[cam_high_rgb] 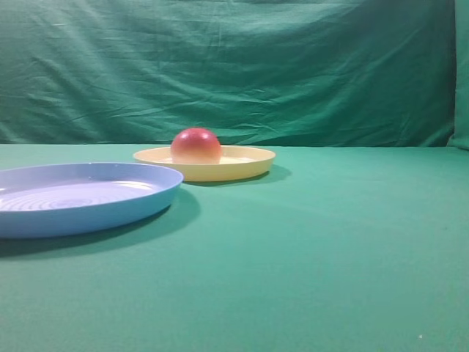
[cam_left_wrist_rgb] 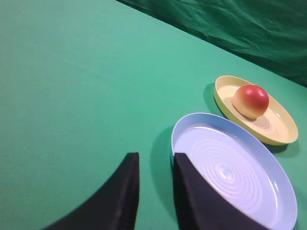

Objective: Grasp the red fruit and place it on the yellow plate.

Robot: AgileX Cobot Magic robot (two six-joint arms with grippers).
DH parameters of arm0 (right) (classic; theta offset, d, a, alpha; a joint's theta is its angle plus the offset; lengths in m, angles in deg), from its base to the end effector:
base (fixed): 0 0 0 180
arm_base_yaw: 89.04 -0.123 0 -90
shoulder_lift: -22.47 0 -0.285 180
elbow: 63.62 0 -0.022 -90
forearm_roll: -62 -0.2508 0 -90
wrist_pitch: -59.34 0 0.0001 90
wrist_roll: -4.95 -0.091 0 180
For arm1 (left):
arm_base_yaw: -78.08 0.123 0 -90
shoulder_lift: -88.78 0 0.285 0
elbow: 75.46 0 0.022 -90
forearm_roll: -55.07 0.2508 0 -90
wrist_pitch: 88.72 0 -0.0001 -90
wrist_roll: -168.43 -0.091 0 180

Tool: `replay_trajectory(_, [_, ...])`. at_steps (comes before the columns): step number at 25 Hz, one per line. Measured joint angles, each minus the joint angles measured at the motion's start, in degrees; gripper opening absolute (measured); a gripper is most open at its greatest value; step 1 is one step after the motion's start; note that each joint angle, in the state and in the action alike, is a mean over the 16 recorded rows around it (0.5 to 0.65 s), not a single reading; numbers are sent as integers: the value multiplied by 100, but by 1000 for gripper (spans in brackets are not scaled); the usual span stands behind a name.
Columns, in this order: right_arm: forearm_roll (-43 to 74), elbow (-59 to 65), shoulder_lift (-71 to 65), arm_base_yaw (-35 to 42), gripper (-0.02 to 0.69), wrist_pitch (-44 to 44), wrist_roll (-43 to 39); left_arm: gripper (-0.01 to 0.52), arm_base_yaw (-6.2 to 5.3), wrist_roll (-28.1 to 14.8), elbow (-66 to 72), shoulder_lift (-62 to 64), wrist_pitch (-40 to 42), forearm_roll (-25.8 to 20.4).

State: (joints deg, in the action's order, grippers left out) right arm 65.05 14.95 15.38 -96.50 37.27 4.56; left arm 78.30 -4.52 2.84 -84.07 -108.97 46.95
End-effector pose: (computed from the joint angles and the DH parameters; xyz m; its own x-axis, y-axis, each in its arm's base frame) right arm 0.0520 0.0050 0.1713 -0.2965 -0.0817 -0.9515 -0.1236 0.9912 -0.0466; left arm 0.0531 -0.0043 0.1759 -0.2697 -0.2541 -0.9288 -0.0259 0.9661 -0.2567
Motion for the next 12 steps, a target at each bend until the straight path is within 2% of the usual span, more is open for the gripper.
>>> replay_trajectory(12, [0, 0, 0, 0, 0, 0, 0, 157, 0, 0, 0, 0, 0, 0])
